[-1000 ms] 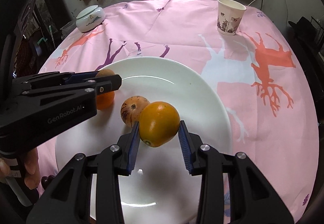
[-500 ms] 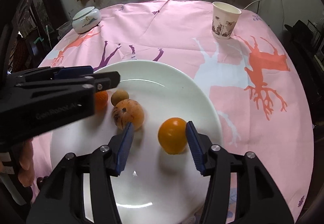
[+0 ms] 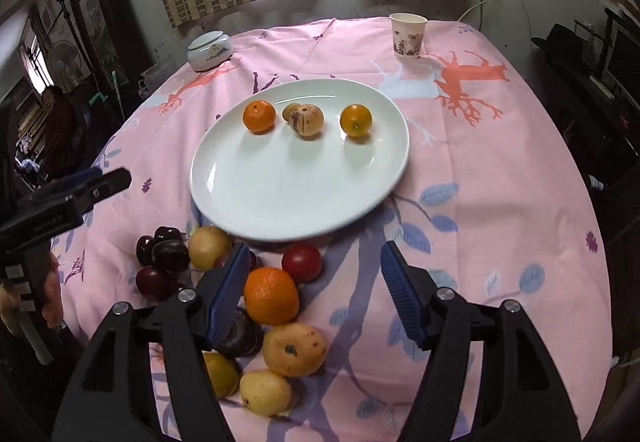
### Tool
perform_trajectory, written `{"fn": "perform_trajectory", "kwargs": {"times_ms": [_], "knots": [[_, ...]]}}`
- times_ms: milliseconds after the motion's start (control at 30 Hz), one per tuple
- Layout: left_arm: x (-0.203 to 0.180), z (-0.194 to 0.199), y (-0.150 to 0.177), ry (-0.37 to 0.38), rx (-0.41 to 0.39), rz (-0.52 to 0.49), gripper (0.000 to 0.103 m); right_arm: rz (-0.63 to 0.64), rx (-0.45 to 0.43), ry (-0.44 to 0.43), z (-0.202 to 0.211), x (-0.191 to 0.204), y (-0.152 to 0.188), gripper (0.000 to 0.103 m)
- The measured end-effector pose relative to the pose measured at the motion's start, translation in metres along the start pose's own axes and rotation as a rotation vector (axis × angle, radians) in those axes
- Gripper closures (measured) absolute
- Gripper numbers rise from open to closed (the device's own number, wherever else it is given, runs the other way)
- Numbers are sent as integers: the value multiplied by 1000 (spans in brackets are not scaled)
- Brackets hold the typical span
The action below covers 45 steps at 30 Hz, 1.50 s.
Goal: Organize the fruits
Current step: 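Move both open tools back over the fruit pile, then grasp the pale yellow apple with the right tool while the left grasps a dark red plum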
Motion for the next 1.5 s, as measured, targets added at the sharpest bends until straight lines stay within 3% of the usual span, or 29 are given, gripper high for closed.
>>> {"fn": "perform_trajectory", "kwargs": {"times_ms": [200, 333, 500, 533, 567, 700, 833, 1133, 1367, 1400, 1467, 1500], "knots": [[46, 39, 48, -95, -14, 47, 9, -82, 30, 5, 18, -5, 43, 35], [65, 59, 71, -175, -17, 41, 6, -55, 46, -14, 24, 7, 73, 35], [64, 71, 89, -154, -14, 42, 6, -3, 48, 5, 19, 19, 101, 35], [62, 72, 91, -151, -13, 35, 6, 1, 47, 0, 16, 21, 105, 39], [59, 73, 93, -146, -13, 26, 6, 8, 52, -5, 14, 22, 106, 50], [44, 76, 100, -114, -13, -2, 6, 16, 73, 1, -1, 24, 111, 56], [28, 66, 101, -83, 2, -21, 6, -2, 90, -34, -16, 24, 111, 65], [-1, 16, 100, -71, 69, -64, 6, -20, 36, -63, 17, 22, 106, 66], [-18, -17, 97, -46, 85, -72, 8, -43, 49, -95, 19, 20, 108, 66], [-22, -21, 95, -46, 83, -82, 10, -48, 49, -97, 19, 19, 108, 66], [-31, -30, 93, -30, 94, -101, 25, -55, 49, -100, 20, 17, 108, 66], [-30, -29, 89, -42, 70, -85, 26, -59, 49, -99, 21, 16, 108, 66]]}}
Point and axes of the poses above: each gripper's, at about its wrist camera, not at the fingertips, and z roughly against the way its jaws point, x to its left, y to its underside, the point moved 7 cm from there along -z, roughly the way its jaws point, and after that the axes turned 6 degrees about -z, right-handed, at the moved point
